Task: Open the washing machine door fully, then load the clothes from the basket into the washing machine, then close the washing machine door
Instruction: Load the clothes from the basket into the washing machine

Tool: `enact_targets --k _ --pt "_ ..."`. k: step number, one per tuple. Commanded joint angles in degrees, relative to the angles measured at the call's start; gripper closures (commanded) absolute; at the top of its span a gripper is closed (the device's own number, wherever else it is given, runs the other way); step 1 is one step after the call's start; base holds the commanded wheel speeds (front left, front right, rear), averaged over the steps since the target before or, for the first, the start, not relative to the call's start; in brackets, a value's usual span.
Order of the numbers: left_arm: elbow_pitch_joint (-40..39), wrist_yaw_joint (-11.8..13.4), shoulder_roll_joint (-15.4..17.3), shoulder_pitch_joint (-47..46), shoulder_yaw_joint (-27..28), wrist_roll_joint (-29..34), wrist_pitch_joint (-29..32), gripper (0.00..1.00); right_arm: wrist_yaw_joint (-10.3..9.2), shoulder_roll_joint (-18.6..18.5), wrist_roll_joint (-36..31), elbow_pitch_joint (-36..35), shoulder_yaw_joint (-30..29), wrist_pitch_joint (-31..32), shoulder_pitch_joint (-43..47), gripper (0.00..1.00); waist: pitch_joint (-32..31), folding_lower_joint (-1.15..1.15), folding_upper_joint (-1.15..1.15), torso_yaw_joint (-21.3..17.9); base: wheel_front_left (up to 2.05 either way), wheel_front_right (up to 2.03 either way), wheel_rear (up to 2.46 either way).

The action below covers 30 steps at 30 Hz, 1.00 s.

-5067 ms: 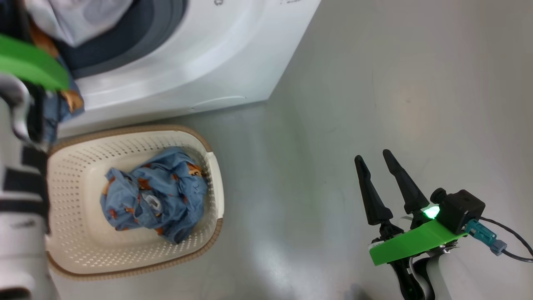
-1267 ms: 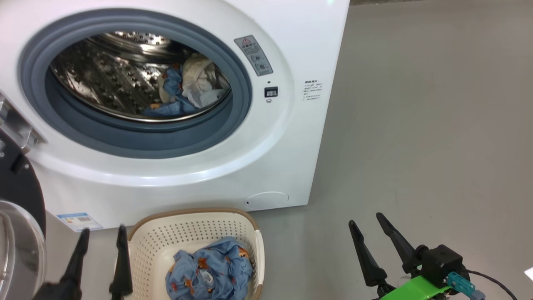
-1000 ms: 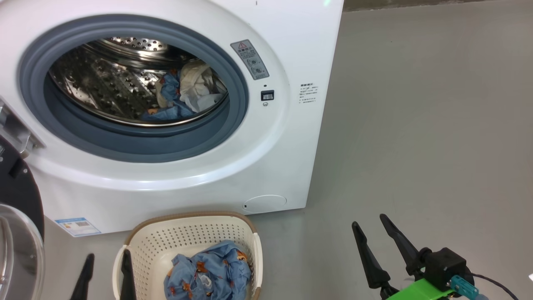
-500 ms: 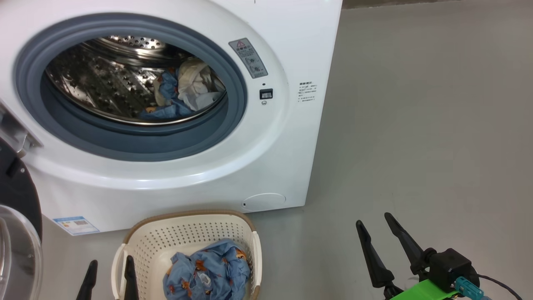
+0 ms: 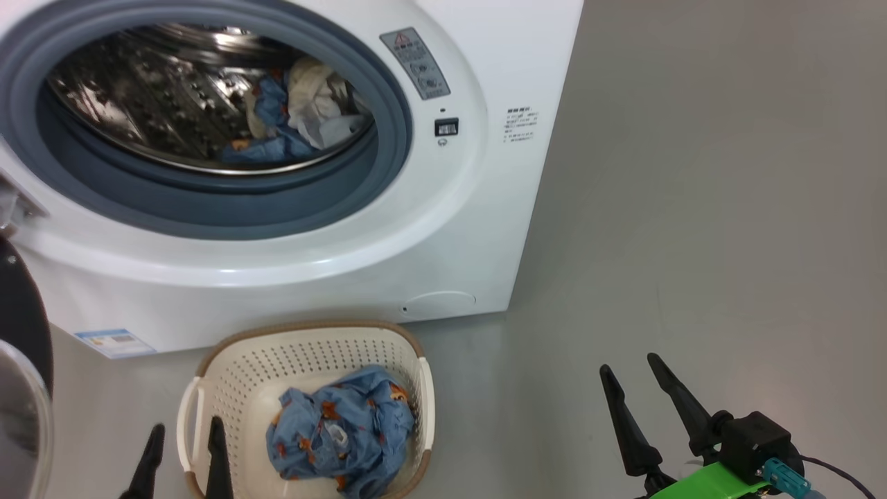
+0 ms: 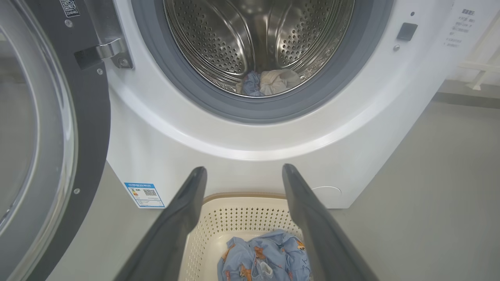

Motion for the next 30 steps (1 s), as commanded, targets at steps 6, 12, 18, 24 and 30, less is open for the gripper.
enact_targets --k 6,12,18,24,30 --pt "3.9 -2.2 0.3 -8.5 1.6 -0.9 -0.4 0.00 0.16 0.0 0.4 -1.6 1.4 -0.3 -2.9 0.00 8.0 0.00 0.00 -1.1 0.00 0.00 0.00" --pt "11.8 -4.7 0.3 -17.4 2.6 -2.1 -0.4 0.00 0.16 0.0 0.5 -2.5 1.7 -0.3 -5.5 0.00 15.2 0.00 0.00 -2.7 0.00 0.00 0.00" --pt "21.7 -6.7 1.4 -26.6 3.0 -1.0 -0.4 0.00 0.16 0.0 0.7 -3.2 2.4 -0.3 -8.3 0.00 21.8 0.00 0.00 -4.8 0.00 0.00 0.00" --pt "33.7 -7.7 3.0 -34.3 2.9 -1.5 -0.4 0.00 0.16 0.0 1.6 -4.0 2.7 -0.3 -10.6 0.00 27.9 0.00 0.00 -7.0 0.00 0.00 0.00" --pt "44.9 -8.0 4.6 -39.0 0.8 -2.5 0.3 0.00 0.16 0.0 2.1 -4.5 2.9 -0.3 -11.6 0.00 31.6 0.00 0.00 -7.9 0.00 0.00 0.00"
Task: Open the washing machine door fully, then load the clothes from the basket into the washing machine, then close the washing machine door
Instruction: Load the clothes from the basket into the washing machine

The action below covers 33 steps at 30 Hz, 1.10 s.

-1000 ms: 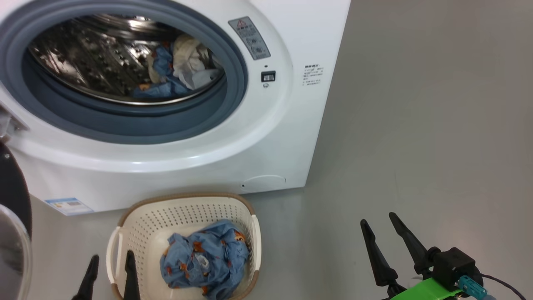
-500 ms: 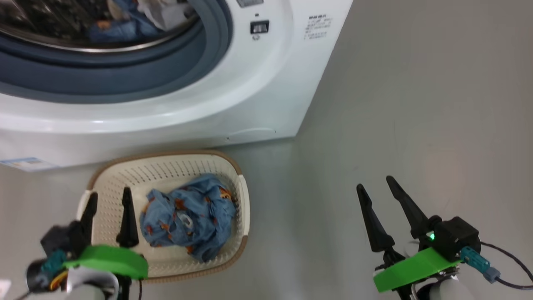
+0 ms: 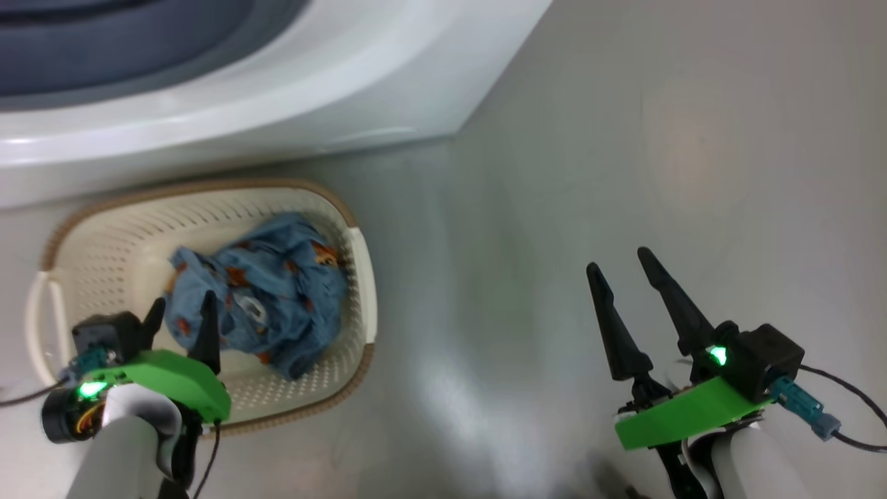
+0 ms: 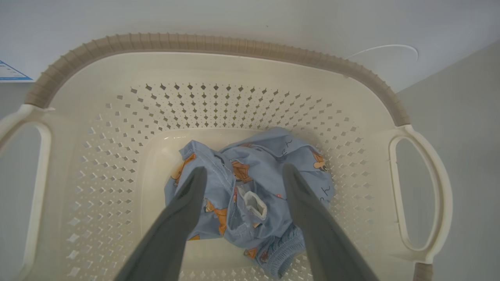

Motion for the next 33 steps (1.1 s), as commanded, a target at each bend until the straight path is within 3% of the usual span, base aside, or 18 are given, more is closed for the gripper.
enact_targets --k 1,13,21,27,33 --pt "0.4 -0.1 1.9 -0.5 1.2 -0.7 -0.2 0.00 0.16 0.0 0.6 -1.5 1.4 -0.3 -0.4 0.00 4.3 0.00 0.00 -2.3 0.00 0.00 0.00" --pt "14.3 -0.1 5.3 -9.7 -5.6 -5.5 4.2 0.00 0.16 0.0 1.8 -2.4 1.7 -0.3 -1.8 0.00 9.6 0.00 0.00 -3.9 0.00 0.00 0.00" --pt "19.6 -0.1 6.7 -13.8 -8.7 -4.9 5.3 0.00 0.16 0.0 2.9 -2.2 2.2 -0.3 -2.2 0.00 11.4 0.00 0.00 -4.9 0.00 0.00 0.00" --pt "22.6 1.9 7.7 -16.3 -10.0 -3.8 5.6 0.00 0.16 0.0 3.6 -2.4 2.6 -0.3 -2.5 0.00 12.7 0.00 0.00 -5.8 0.00 0.00 0.00" --pt "23.9 2.4 8.0 -18.5 -9.8 -4.5 5.9 0.00 0.16 0.0 4.2 -2.5 2.8 -0.3 -2.6 0.00 14.1 0.00 0.00 -6.5 0.00 0.00 0.00"
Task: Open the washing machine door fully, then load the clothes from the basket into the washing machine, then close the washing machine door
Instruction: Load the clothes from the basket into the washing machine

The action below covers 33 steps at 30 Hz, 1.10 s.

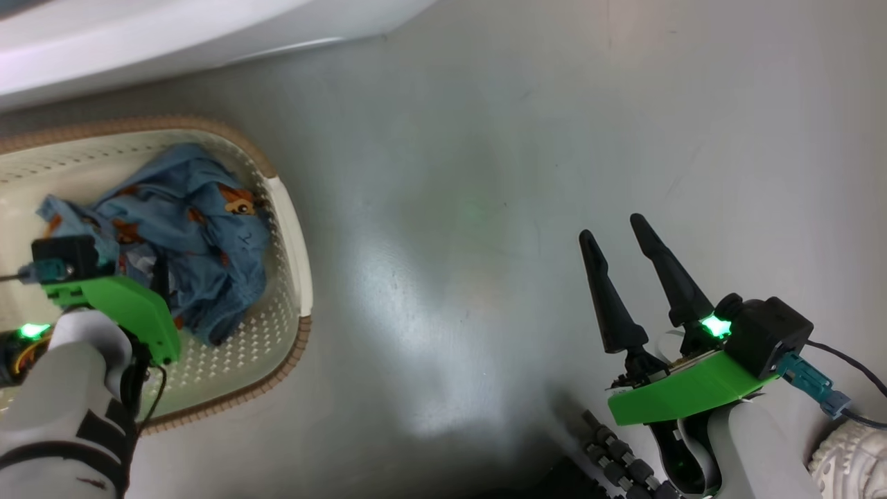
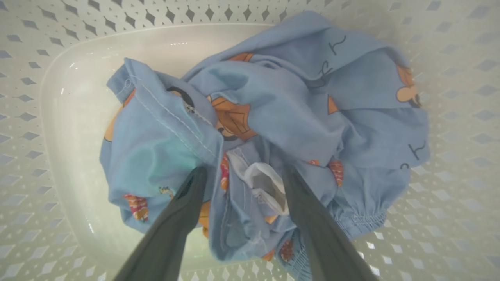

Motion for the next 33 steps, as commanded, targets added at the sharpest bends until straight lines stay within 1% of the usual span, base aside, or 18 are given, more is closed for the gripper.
enact_targets --k 1,4,10,11,12,13,14,15,22,25,33 --pt "0.5 0.6 2.1 0.5 1.3 -0.7 0.7 0.00 0.16 0.0 0.6 -1.3 1.3 -0.3 0.7 0.00 0.7 0.00 0.00 -0.5 0.00 0.00 0.00" --pt "1.0 1.0 1.7 -0.6 3.0 -2.8 1.7 0.00 0.16 0.0 0.6 -1.6 1.4 -0.3 0.6 0.00 1.2 0.00 0.00 -0.6 0.00 0.00 0.00" --pt "1.6 2.1 1.6 -2.0 2.7 -3.0 4.0 0.00 0.16 0.0 0.5 -1.8 1.2 -0.3 0.5 0.00 1.8 0.00 0.00 -0.6 0.00 0.00 0.00" --pt "1.8 2.4 1.7 -2.2 2.6 -3.0 4.8 0.05 0.16 0.0 0.5 -1.8 1.3 -0.3 0.5 0.00 1.9 0.00 0.00 -0.7 0.00 0.00 0.00" --pt "1.9 2.6 1.8 -2.3 2.6 -3.2 5.4 0.34 0.16 0.0 0.5 -1.8 1.3 -0.3 0.4 0.00 1.9 0.00 0.00 -0.8 0.00 0.00 0.00" --pt "1.9 2.6 2.0 -2.4 2.6 -3.3 5.7 0.58 0.16 0.0 0.5 -1.9 1.4 -0.3 0.3 0.00 2.0 0.00 0.00 -0.9 0.00 0.00 0.00" --pt "2.0 2.7 2.1 -2.5 2.4 -3.2 5.9 0.73 0.16 0.0 0.5 -1.9 1.4 -0.3 0.2 0.00 2.1 0.00 0.00 -1.0 0.00 0.00 0.00" --pt "2.1 2.6 2.2 -2.5 2.3 -3.1 6.2 1.00 0.16 0.0 0.5 -2.0 1.3 -0.3 0.1 0.00 2.1 0.00 0.00 -1.1 0.00 0.00 0.00" --pt "2.2 2.2 1.6 -3.1 1.9 -3.6 4.7 1.00 0.16 0.0 0.5 -2.0 0.6 -0.3 0.0 0.00 2.0 0.00 0.00 -0.9 0.00 0.00 0.00" --pt "2.3 1.8 1.2 -3.0 1.9 -4.0 3.1 1.00 0.16 0.0 0.5 -2.0 -0.1 -0.3 -0.2 0.00 1.3 0.00 0.00 -0.4 0.00 0.00 0.00" --pt "0.1 -0.5 -0.2 -0.8 1.1 -4.4 -5.1 1.00 0.16 0.0 -0.4 -1.4 -1.1 -0.3 -0.8 0.00 -3.1 0.00 0.00 2.4 0.00 0.00 0.00"
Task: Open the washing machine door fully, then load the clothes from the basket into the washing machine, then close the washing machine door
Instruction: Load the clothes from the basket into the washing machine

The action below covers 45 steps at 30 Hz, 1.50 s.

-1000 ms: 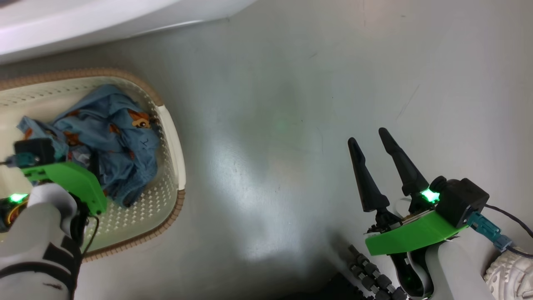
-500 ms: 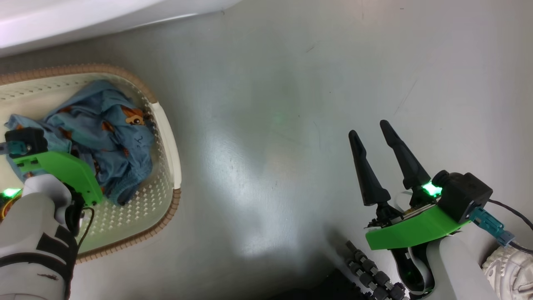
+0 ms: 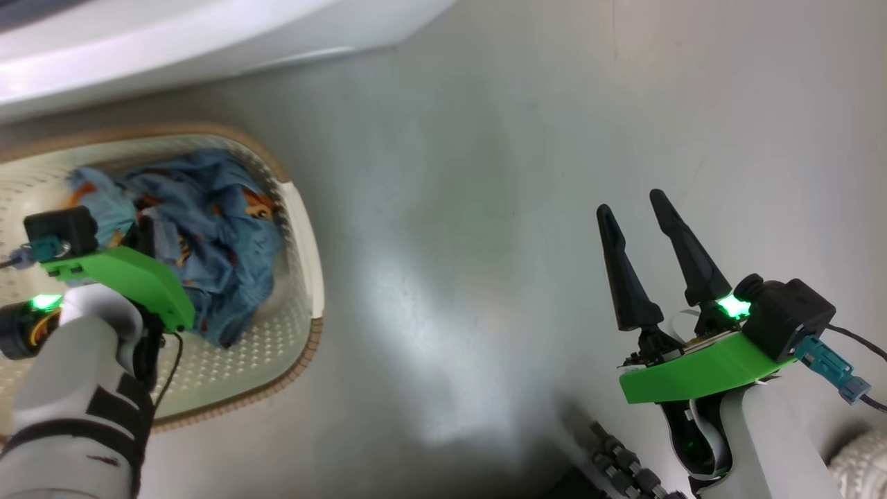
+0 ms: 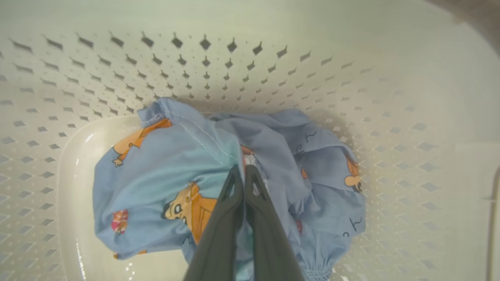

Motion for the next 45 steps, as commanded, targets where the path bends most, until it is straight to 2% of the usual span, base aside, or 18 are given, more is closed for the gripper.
enact_targets --k 1,4,11,12,13,16,22,27,39,45 --pt "-1.4 -0.5 1.4 3.4 0.8 -0.3 -1.3 1.00 0.16 -0.1 -0.6 -0.7 0.8 -0.3 1.2 0.00 -2.8 0.00 0.00 2.0 0.00 0.00 0.00" --pt "-4.7 -1.1 1.0 6.0 1.0 -0.7 -2.1 1.00 0.16 -0.1 -0.9 -0.4 0.5 -0.3 1.3 0.00 -5.4 0.00 0.00 3.2 0.00 0.00 0.00" --pt "-22.4 -1.4 -0.1 16.4 5.3 0.2 -2.1 1.00 0.16 -0.1 -2.1 0.9 0.3 -0.3 2.5 0.00 -12.0 0.00 0.00 6.1 0.00 0.00 0.00" --pt "-22.4 -1.4 -0.1 16.4 5.3 0.2 -2.1 1.00 0.16 -0.1 -2.1 0.9 0.3 -0.3 2.5 0.00 -12.0 0.00 0.00 6.1 0.00 0.00 0.00" --pt "-27.7 -1.4 -0.8 19.6 6.8 1.3 -2.1 1.00 0.16 -0.1 -2.4 1.3 0.2 -0.3 3.0 0.00 -14.0 0.00 0.00 6.9 0.00 0.00 0.00" --pt "-36.7 -1.6 -2.3 25.7 9.7 3.5 -2.2 1.00 0.16 -0.1 -2.8 2.0 -0.1 -0.3 4.2 0.00 -17.8 0.00 0.00 8.1 0.00 0.00 0.00" --pt "-45.6 -1.7 -3.7 31.8 12.5 6.5 -2.2 1.00 0.16 -0.1 -3.3 2.8 -0.2 -0.3 5.9 0.00 -22.3 0.00 0.00 9.2 0.00 0.00 0.00" --pt "-55.3 -1.6 -4.8 36.6 13.6 11.9 -2.2 1.00 0.16 -0.1 -3.9 3.1 -0.9 -0.3 7.5 0.00 -26.3 0.00 0.00 10.2 0.00 0.00 0.00" --pt "-69.9 -0.9 -6.6 46.0 16.5 14.8 -2.2 1.00 0.16 -0.1 -4.2 4.0 -1.5 -0.3 11.8 0.00 -36.1 0.00 0.00 11.8 0.00 0.00 0.00" --pt "-73.8 0.3 -6.7 49.7 16.5 15.7 -2.2 1.00 0.16 -0.1 -4.2 4.5 -2.1 -0.3 13.9 0.00 -40.9 0.00 0.00 12.9 0.00 0.00 0.00"
